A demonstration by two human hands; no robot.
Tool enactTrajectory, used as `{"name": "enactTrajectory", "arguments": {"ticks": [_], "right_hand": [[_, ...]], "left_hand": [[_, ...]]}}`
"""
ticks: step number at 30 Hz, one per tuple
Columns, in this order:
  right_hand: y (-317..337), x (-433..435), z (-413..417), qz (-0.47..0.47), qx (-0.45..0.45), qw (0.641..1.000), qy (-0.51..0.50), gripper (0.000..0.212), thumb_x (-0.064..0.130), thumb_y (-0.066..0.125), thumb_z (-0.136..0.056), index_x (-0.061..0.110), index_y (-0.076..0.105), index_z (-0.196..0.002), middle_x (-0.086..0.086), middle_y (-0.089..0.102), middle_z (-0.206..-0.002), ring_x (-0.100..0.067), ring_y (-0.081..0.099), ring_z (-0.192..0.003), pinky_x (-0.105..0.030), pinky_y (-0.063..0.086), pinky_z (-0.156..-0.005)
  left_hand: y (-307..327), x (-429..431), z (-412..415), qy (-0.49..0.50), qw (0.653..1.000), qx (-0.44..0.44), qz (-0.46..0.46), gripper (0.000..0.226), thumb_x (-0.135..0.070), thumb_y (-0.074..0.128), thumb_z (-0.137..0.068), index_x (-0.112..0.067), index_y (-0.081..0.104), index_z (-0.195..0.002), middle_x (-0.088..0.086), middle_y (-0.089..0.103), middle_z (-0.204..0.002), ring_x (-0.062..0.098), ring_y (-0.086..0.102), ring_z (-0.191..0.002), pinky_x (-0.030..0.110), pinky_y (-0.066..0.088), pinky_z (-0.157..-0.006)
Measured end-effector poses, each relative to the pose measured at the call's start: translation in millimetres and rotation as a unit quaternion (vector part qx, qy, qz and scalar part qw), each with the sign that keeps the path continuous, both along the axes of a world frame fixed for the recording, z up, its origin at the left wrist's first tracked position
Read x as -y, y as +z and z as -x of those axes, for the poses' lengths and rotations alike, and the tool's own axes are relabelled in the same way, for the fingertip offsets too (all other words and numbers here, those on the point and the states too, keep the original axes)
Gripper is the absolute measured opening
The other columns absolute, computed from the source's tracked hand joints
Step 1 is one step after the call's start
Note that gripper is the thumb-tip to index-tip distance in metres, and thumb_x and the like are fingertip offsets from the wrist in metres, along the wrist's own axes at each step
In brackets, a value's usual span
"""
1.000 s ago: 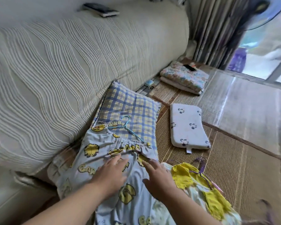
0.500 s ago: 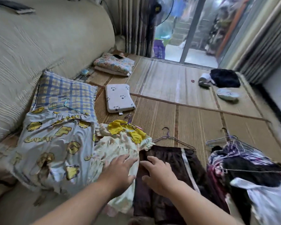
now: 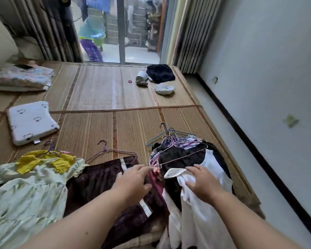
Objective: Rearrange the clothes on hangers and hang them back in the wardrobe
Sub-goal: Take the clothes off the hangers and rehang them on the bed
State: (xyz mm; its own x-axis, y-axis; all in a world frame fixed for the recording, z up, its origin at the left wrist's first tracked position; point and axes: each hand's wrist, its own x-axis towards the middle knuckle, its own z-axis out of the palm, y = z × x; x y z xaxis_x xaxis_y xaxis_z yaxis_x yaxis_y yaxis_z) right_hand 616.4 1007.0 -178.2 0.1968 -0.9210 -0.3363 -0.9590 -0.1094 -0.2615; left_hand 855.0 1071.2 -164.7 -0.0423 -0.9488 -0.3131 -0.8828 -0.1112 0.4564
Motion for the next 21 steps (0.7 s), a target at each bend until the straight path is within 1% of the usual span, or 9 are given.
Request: {"name": "enactTrajectory", "arguments": {"ticks": [3,6,9,11,14,17,19,21], "right_hand": [[-22,42,63,-0.018,-0.003,1.000,-0.020,0.056,0.045,0.053,-0.086,0.038,0.036,-0.139,0.007,0.030,-0.150,-0.011,0.030,-0.138,-0.045,0.032,-0.109],[-47,92,115,-0.045,-0.008,0.999,-0.029,0.057,0.044,0.054,-0.086,0.037,0.035,-0.139,0.010,0.032,-0.147,-0.010,0.034,-0.135,-0.039,0.034,-0.106],[-68,151,156,-0.070,-0.010,0.997,-0.031,0.061,0.042,0.055,-0.086,0.034,0.032,-0.142,0.010,0.030,-0.148,-0.010,0.033,-0.135,-0.039,0.034,-0.106],[-85,193,177,-0.080,0.003,0.996,-0.031,0.063,0.039,0.056,-0.084,0.032,0.033,-0.142,0.007,0.034,-0.147,-0.013,0.035,-0.134,-0.039,0.035,-0.107],[-116,245,194,-0.101,0.020,0.994,-0.029,0.067,0.035,0.058,-0.082,0.028,0.033,-0.143,0.001,0.039,-0.145,-0.018,0.038,-0.131,-0.037,0.036,-0.106],[-148,285,194,-0.119,0.024,0.992,-0.014,0.072,0.037,0.061,-0.083,0.026,0.028,-0.146,-0.002,0.037,-0.147,-0.019,0.035,-0.134,-0.033,0.033,-0.108],[-165,306,185,-0.131,0.055,0.990,-0.015,0.078,0.038,0.066,-0.081,0.021,0.028,-0.147,-0.003,0.037,-0.147,-0.017,0.034,-0.136,-0.028,0.028,-0.108],[-183,327,173,-0.137,0.110,0.984,-0.023,0.082,0.043,0.068,-0.077,0.018,0.032,-0.146,-0.002,0.037,-0.148,-0.017,0.036,-0.135,-0.028,0.027,-0.109]], "left_hand": [[-24,52,53,-0.006,1.000,0.000,-0.015,0.058,-0.040,0.051,-0.087,-0.039,0.032,-0.141,-0.013,0.032,-0.147,0.015,0.030,-0.137,0.051,0.027,-0.110],[-56,101,97,0.015,0.998,0.003,-0.055,0.057,-0.040,0.052,-0.086,-0.038,0.034,-0.140,-0.013,0.035,-0.145,0.014,0.035,-0.134,0.048,0.033,-0.108],[-89,149,134,0.046,0.994,0.001,-0.095,0.056,-0.041,0.051,-0.088,-0.038,0.034,-0.141,-0.013,0.034,-0.146,0.013,0.033,-0.135,0.046,0.034,-0.107],[-112,182,154,0.056,0.992,0.001,-0.113,0.057,-0.041,0.051,-0.087,-0.038,0.033,-0.141,-0.013,0.033,-0.147,0.013,0.031,-0.136,0.044,0.033,-0.108],[-141,216,171,0.064,0.989,0.010,-0.135,0.058,-0.042,0.050,-0.087,-0.038,0.032,-0.142,-0.013,0.033,-0.148,0.013,0.032,-0.136,0.040,0.032,-0.108],[-171,232,170,0.082,0.984,0.025,-0.159,0.058,-0.044,0.051,-0.088,-0.038,0.031,-0.142,-0.015,0.031,-0.148,0.011,0.030,-0.137,0.041,0.032,-0.107],[-189,236,160,0.104,0.978,0.033,-0.178,0.059,-0.044,0.053,-0.088,-0.039,0.031,-0.142,-0.014,0.030,-0.148,0.012,0.030,-0.137,0.043,0.033,-0.106],[-205,238,150,0.131,0.971,0.035,-0.197,0.059,-0.042,0.053,-0.087,-0.038,0.031,-0.142,-0.012,0.030,-0.148,0.014,0.032,-0.136,0.043,0.034,-0.106]]}}
